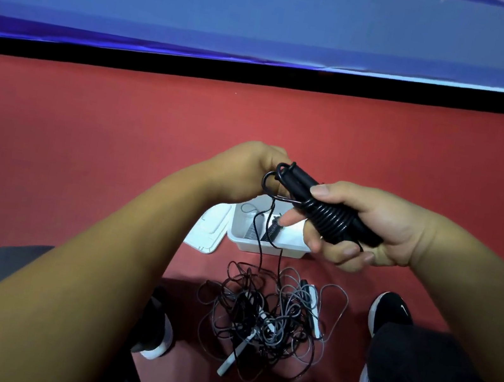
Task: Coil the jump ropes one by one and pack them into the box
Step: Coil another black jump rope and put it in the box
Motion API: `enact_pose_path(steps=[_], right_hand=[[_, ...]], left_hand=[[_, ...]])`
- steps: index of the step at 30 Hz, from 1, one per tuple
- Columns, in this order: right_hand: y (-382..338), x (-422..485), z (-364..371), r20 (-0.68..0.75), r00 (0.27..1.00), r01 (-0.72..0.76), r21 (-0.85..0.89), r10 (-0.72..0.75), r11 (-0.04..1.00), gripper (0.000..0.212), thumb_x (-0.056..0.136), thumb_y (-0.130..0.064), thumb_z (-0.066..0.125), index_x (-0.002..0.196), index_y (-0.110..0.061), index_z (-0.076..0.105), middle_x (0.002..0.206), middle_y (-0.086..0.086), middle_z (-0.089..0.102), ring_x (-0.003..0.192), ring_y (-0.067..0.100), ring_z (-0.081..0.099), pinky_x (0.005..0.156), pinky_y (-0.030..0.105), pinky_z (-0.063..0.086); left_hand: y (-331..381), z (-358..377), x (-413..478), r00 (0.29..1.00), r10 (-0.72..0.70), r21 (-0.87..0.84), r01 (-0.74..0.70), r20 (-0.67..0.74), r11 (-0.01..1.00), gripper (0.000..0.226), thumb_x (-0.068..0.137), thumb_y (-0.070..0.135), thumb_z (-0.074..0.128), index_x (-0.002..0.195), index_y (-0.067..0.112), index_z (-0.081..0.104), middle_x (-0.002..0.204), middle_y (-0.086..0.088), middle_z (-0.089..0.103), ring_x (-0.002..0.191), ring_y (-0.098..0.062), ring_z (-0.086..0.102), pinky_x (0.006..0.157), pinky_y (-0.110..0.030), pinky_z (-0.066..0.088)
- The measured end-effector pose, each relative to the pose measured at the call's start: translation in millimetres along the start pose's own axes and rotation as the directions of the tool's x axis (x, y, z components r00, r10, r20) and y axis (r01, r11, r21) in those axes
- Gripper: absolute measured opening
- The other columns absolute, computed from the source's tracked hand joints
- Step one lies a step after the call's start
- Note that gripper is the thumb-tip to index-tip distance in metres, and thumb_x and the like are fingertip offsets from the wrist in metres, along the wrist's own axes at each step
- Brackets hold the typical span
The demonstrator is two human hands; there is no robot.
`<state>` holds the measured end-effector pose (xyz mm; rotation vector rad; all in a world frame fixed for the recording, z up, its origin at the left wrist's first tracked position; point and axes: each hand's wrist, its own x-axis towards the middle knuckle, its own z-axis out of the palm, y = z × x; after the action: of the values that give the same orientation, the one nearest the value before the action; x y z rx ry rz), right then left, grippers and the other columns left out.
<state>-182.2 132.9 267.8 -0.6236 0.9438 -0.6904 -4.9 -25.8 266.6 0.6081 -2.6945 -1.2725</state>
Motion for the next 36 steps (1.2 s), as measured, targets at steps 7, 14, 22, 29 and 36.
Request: enact_pose_path(steps=[7, 14, 22, 29, 36], right_hand=[[3, 1, 1, -0.049, 0.978, -0.208, -0.218, 0.202, 0.954, 0.056, 0.090, -0.050, 0.064, 0.092, 0.006, 0.065, 0.063, 0.017, 0.050, 0.043, 0.014, 0.038, 0.039, 0.017, 0.027], [12, 10, -2, -0.176, 0.966, -0.233, -0.271, 0.190, 0.934, 0.032, 0.096, -0.030, 0.074, 0.115, -0.010, 0.057, 0.082, 0.017, 0.066, 0.050, 0.018, 0.045, 0.040, 0.017, 0.027], [15, 20, -16, -0.369, 0.925, -0.240, -0.379, 0.092, 0.894, 0.032, 0.100, -0.037, 0.072, 0.117, -0.010, 0.065, 0.079, 0.009, 0.063, 0.054, 0.015, 0.048, 0.042, 0.018, 0.028], [15, 26, -29, -0.552, 0.832, -0.249, -0.454, -0.051, 0.856, 0.024, 0.101, -0.040, 0.068, 0.107, -0.017, 0.064, 0.077, 0.003, 0.063, 0.051, 0.014, 0.047, 0.046, 0.021, 0.032], [18, 34, -29, -0.654, 0.738, -0.122, -0.368, -0.164, 0.922, 0.026, 0.097, -0.033, 0.074, 0.114, -0.016, 0.064, 0.083, 0.007, 0.064, 0.054, 0.016, 0.049, 0.047, 0.022, 0.031]], left_hand=[[6, 5, 6, 0.996, 0.042, -0.016, -0.043, -0.078, 0.999, 0.018, 0.082, 0.001, 0.076, 0.086, 0.018, 0.080, 0.099, -0.001, 0.069, 0.094, -0.010, 0.068, 0.089, -0.024, 0.052], [14, 12, 4, 0.996, -0.048, -0.128, 0.038, -0.078, 0.991, 0.022, 0.081, -0.003, 0.080, 0.083, 0.019, 0.080, 0.093, 0.001, 0.079, 0.100, -0.018, 0.075, 0.096, -0.039, 0.057], [13, 18, 7, 0.986, 0.008, 0.003, -0.008, -0.165, 1.000, 0.022, 0.080, -0.003, 0.079, 0.084, 0.019, 0.082, 0.093, 0.002, 0.073, 0.094, -0.015, 0.074, 0.088, -0.042, 0.059], [8, 18, 11, 0.992, 0.076, 0.245, -0.050, -0.098, 0.968, 0.021, 0.082, 0.005, 0.082, 0.097, 0.020, 0.083, 0.090, 0.004, 0.070, 0.082, -0.007, 0.065, 0.075, -0.023, 0.051], [1, 24, 14, 0.977, -0.196, 0.197, 0.209, -0.085, 0.958, 0.028, 0.079, 0.009, 0.089, 0.093, 0.025, 0.071, 0.085, 0.009, 0.071, 0.074, -0.007, 0.065, 0.059, -0.009, 0.043]])
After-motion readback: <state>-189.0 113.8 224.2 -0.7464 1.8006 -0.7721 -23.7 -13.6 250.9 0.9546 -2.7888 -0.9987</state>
